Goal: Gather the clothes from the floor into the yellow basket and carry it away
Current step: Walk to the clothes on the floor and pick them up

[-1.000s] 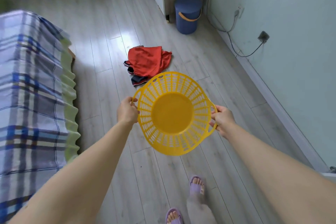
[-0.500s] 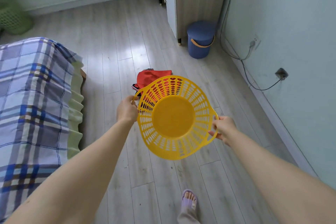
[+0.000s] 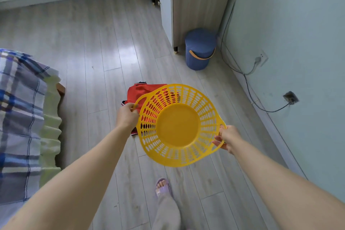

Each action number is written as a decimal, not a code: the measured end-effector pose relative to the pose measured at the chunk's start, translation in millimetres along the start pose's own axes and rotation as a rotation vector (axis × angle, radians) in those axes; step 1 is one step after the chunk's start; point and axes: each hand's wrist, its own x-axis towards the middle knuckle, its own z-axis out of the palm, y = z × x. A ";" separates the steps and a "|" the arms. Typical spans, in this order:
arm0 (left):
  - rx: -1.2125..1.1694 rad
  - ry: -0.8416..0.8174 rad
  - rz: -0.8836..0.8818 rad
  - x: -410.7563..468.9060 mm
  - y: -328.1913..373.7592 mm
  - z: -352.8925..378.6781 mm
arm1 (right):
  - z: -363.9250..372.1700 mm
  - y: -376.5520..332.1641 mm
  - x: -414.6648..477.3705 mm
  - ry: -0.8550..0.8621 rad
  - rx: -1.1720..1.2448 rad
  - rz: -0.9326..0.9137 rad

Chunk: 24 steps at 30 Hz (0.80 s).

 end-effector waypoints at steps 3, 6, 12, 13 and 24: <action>-0.021 -0.097 -0.008 39.2 17.8 14.9 | 17.8 -18.6 33.3 0.004 -0.019 -0.014; 0.006 -0.148 0.005 76.7 37.2 40.2 | 31.2 -29.6 70.7 0.035 -0.092 -0.036; 0.112 -0.259 -0.007 143.1 56.7 106.4 | 38.3 -43.4 139.4 0.156 -0.232 -0.072; 0.132 -0.283 -0.021 155.2 56.4 120.9 | 39.3 -45.5 154.4 0.168 -0.237 -0.059; 0.185 -0.431 -0.189 260.7 29.8 258.2 | 51.8 -48.0 307.9 0.205 -0.247 0.055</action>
